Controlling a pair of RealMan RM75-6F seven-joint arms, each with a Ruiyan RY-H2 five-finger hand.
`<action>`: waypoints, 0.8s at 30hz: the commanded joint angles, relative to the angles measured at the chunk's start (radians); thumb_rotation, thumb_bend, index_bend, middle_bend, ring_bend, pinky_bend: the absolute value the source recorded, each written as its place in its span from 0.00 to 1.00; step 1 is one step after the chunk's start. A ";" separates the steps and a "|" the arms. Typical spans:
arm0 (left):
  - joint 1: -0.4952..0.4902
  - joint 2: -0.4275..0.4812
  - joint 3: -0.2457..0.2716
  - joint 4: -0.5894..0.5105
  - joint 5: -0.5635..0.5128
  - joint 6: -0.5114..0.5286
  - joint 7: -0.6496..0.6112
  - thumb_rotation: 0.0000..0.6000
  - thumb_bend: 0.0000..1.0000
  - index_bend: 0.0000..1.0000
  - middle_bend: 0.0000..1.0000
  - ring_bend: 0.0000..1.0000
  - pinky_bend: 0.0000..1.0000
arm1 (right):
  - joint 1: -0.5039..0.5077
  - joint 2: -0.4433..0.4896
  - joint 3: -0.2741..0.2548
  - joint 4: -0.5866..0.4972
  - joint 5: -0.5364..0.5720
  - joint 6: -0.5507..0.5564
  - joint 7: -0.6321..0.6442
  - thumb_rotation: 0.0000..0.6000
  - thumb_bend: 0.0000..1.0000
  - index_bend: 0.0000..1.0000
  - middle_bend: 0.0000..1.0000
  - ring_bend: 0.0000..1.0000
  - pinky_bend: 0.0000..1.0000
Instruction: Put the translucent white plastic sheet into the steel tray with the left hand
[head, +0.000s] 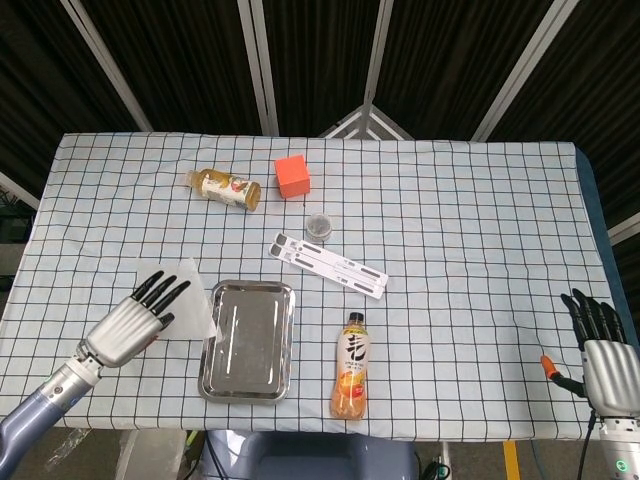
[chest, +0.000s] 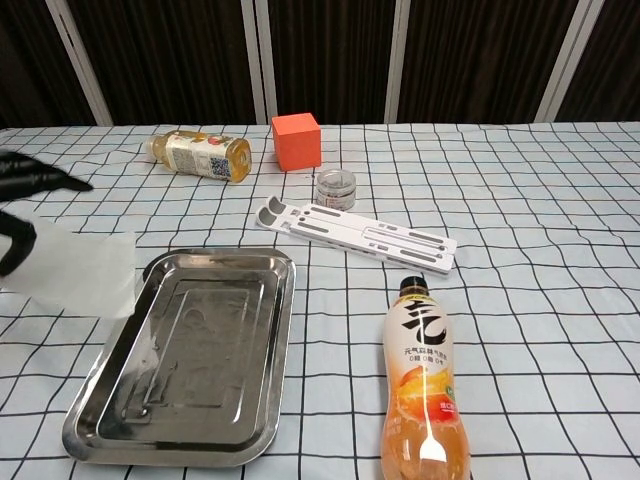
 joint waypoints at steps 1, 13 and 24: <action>-0.028 0.022 -0.055 -0.062 -0.021 0.025 0.006 1.00 0.51 0.59 0.02 0.00 0.00 | 0.000 0.000 0.001 0.000 0.001 0.000 -0.001 1.00 0.32 0.00 0.00 0.00 0.00; -0.085 -0.113 -0.056 -0.280 0.067 -0.025 0.171 1.00 0.51 0.59 0.02 0.00 0.00 | -0.001 0.004 0.002 0.004 0.003 0.000 0.017 1.00 0.32 0.00 0.00 0.00 0.00; -0.059 -0.177 0.025 -0.218 0.086 -0.061 0.170 1.00 0.51 0.58 0.02 0.00 0.00 | 0.000 0.002 0.002 0.004 0.004 0.000 0.007 1.00 0.33 0.00 0.00 0.00 0.00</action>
